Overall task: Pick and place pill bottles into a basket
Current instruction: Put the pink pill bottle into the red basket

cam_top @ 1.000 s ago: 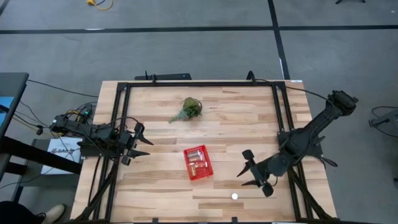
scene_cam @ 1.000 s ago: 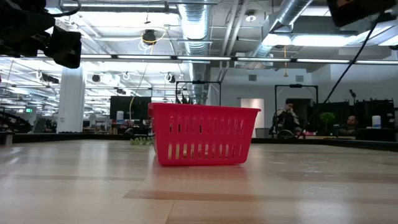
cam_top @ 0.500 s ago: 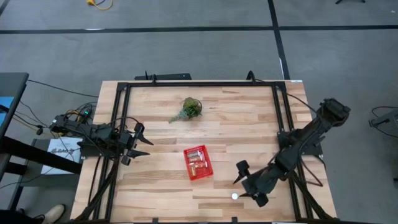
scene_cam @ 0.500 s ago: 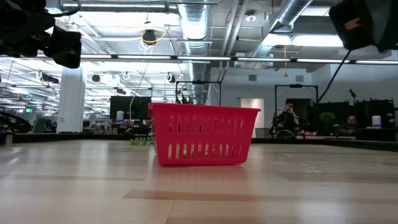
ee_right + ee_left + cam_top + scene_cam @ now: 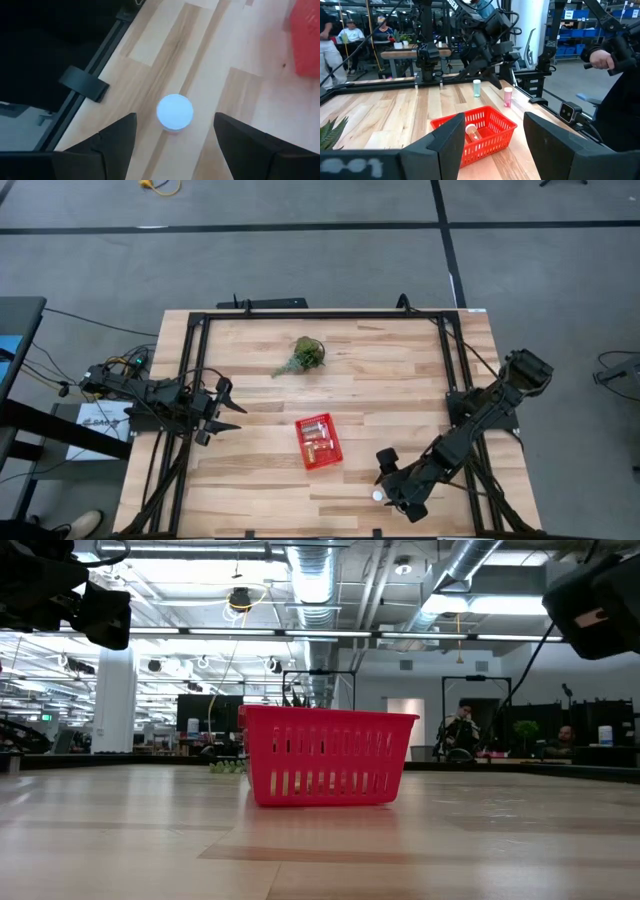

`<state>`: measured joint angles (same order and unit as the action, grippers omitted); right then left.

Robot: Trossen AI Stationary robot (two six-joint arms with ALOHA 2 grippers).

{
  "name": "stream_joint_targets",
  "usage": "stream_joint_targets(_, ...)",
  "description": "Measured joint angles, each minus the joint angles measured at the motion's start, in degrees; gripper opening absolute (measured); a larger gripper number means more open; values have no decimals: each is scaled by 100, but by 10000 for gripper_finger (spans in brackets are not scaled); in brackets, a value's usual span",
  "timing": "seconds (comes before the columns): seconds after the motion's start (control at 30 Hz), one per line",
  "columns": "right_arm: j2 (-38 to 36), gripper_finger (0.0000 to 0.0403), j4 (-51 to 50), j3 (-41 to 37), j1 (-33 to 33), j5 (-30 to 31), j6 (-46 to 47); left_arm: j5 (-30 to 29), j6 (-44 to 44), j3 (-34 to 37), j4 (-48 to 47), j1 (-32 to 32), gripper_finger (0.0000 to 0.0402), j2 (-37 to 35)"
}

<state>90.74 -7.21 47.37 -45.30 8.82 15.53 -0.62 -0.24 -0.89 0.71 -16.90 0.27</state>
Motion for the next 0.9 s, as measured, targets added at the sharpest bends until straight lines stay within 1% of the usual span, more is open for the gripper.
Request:
stream_joint_targets(0.43,513,258,-6,245,43,-142,13,0,-1,0,0,-1,192,0)
stream_joint_targets(0.53,516,250,2,287,44,-137,-37,2,1,0,0,0,192,0)
stream_joint_targets(0.67,516,216,-1,289,77,-140,-55,0,-1,0,0,2,192,0)
stream_joint_targets(0.9,516,128,-4,289,82,-135,-100,2,1,0,0,1,192,0)
